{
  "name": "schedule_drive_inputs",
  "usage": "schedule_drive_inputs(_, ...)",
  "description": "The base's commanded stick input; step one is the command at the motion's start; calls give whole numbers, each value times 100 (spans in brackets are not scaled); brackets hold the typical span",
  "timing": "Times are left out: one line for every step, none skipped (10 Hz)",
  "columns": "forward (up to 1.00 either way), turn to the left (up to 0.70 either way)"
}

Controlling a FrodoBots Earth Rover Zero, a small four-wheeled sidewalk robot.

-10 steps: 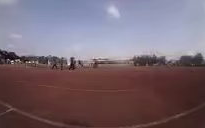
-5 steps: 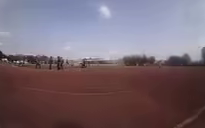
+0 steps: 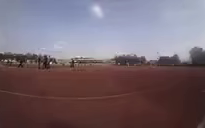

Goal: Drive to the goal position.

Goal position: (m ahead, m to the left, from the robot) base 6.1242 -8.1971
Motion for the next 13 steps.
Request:
schedule_drive_inputs(70, -35)
schedule_drive_inputs(70, -35)
schedule_drive_inputs(70, -35)
schedule_drive_inputs(70, -35)
schedule_drive_inputs(70, -35)
schedule_drive_inputs(70, -35)
schedule_drive_inputs(70, -35)
schedule_drive_inputs(70, -35)
schedule_drive_inputs(70, -35)
schedule_drive_inputs(70, -35)
schedule_drive_inputs(70, -35)
schedule_drive_inputs(70, -35)
schedule_drive_inputs(70, -35)
